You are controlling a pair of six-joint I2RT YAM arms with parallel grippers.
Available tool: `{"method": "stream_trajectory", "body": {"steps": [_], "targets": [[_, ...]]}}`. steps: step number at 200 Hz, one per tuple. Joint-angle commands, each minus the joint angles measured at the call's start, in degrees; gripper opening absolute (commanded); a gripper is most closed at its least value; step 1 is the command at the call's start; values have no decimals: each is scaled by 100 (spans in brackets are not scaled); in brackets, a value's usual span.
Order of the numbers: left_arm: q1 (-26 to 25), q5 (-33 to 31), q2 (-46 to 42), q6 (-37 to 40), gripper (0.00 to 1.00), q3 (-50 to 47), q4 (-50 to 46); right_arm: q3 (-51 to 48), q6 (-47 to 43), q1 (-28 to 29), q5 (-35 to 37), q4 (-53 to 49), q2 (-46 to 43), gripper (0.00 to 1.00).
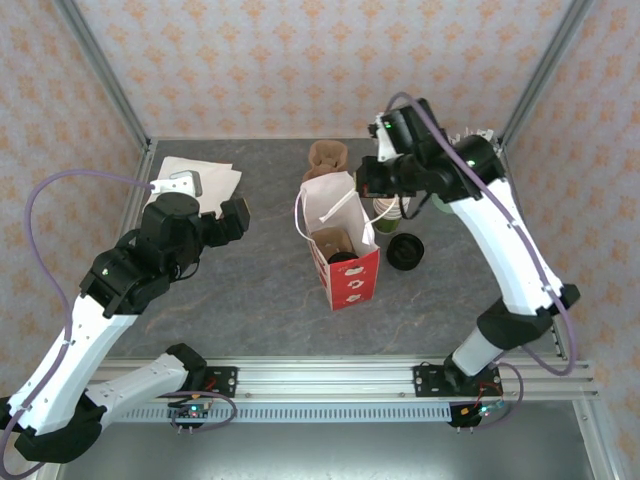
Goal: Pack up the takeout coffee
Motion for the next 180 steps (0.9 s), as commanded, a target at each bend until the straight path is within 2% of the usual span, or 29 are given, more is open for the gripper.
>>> {"method": "stream_trajectory", "body": {"steps": [1, 46, 104, 116, 130, 180], "targets": [[16, -58, 20, -29, 100, -60, -111, 266, -212, 197, 457, -263, 283, 5], [18, -195, 164, 134, 100, -79, -282, 334, -336, 342, 566, -436, 1040, 7], [19, -163, 238, 165, 100, -165, -243, 46, -411, 362, 296, -181, 1441, 10], [19, -131, 257, 165, 100, -163, -232, 47, -454, 356, 329, -193, 1523, 14], [18, -84, 281, 178, 100, -155, -232, 147, -491, 347, 335, -199, 1599, 24], [169, 209, 397, 198, 100, -15, -280, 1008, -547, 194, 702, -315, 1513, 44]]}}
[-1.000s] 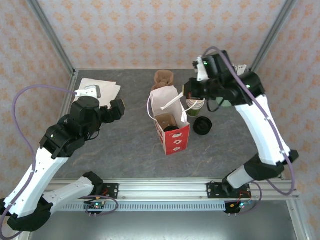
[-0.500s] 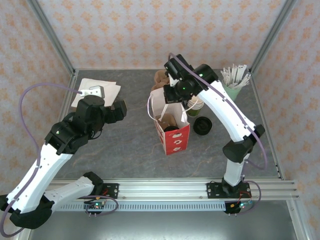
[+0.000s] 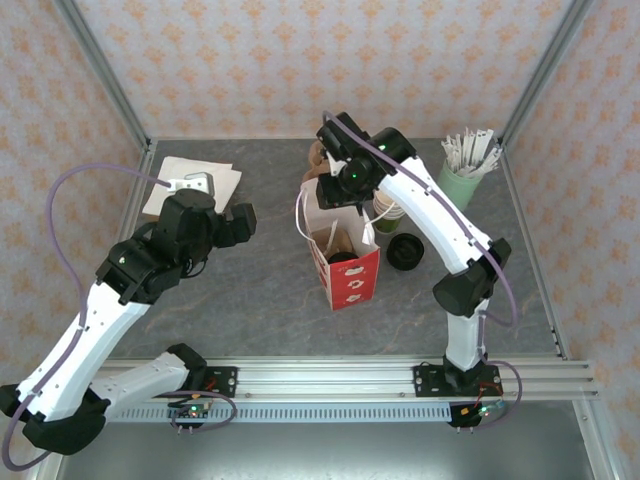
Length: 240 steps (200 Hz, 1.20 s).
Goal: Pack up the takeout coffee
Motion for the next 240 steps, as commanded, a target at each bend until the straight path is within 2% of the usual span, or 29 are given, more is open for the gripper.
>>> {"method": "stream_trajectory", "body": {"steps": [1, 28, 54, 92, 130, 137, 181, 240], "targets": [[147, 152, 74, 58, 100, 80, -130, 582, -83, -99, 360, -97, -168, 44], [623, 727, 173, 39, 100, 100, -168, 967, -100, -248, 617, -225, -376, 47], [1242, 1419, 259, 165, 100, 41, -94, 758, -71, -411, 781, 89, -997, 49], [2171, 2220, 818, 543, 97, 274, -260, -496, -81, -594, 1059, 1065, -2316, 56], [2775, 2329, 1625, 982, 91, 603, -259, -1954, -105, -793, 1130, 1897, -3591, 69], [2874, 2407, 1826, 1061, 87, 694, -274, -2222, -111, -797, 1122, 2016, -3763, 72], [2924, 1965, 3388, 1932, 81, 1654, -828, -3376, -51, -807, 1197, 2320, -4685, 100], [2520, 532, 4976, 2577, 89, 2332, -979, -4013, -63, -811, 1663, 2309, -5248, 99]]}}
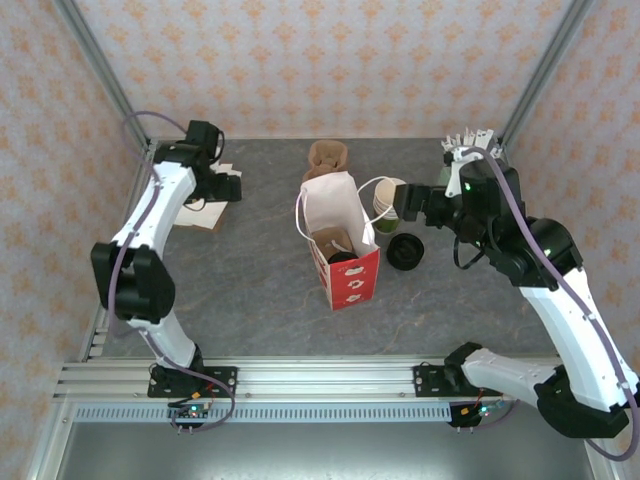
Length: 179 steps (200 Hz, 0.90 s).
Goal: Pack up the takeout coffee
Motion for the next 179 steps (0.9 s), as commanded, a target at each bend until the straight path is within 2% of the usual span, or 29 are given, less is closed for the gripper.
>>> {"method": "stream_trajectory", "body": {"steps": [1, 33, 100, 154, 179], "targets": [[-221, -884, 431, 463, 89, 302, -305, -88, -12, -25, 393, 198, -214, 99], [-405, -1555, 1188, 610, 90, 631, -300, -110, -148, -19, 482, 156, -262, 99], [-434, -2311, 2332, 955, 88, 1328, -281, -165, -301, -18, 582, 112, -253, 99], [-434, -2439, 2721, 1058, 77, 1542, -237, -171, -365, -29, 723, 137, -249, 99], [-433, -2512, 2839, 1061, 68, 1555, -219, -162, -377, -26, 716, 134, -227, 99]]}}
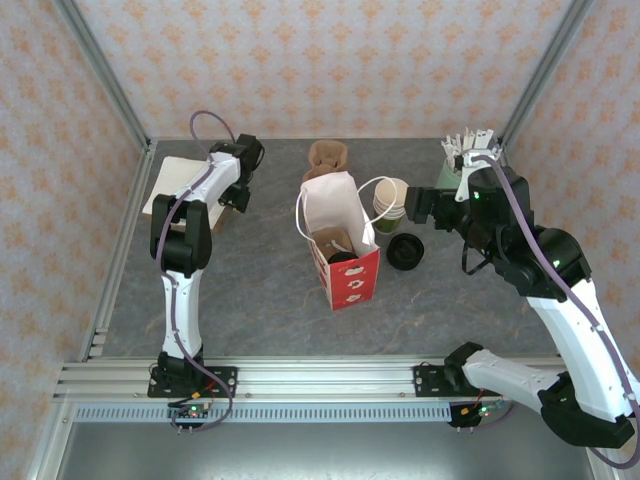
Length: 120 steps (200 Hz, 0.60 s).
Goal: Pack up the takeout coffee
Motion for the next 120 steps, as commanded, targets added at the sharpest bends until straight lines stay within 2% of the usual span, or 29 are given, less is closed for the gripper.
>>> {"method": "stream_trajectory", "body": {"steps": [1, 73, 93, 120], "targets": [[6, -326, 212, 100, 68, 180, -61, -42, -96, -28, 165, 112, 1, 99], [6, -286, 207, 113, 35, 118, 25, -33, -67, -27, 130, 122, 10, 99], [6, -293, 135, 122, 31, 113, 14, -42, -59, -28, 129, 129, 14, 99], [6, -301, -7, 139, 20, 122, -22, -50, -59, -26, 120, 140, 27, 99]]}}
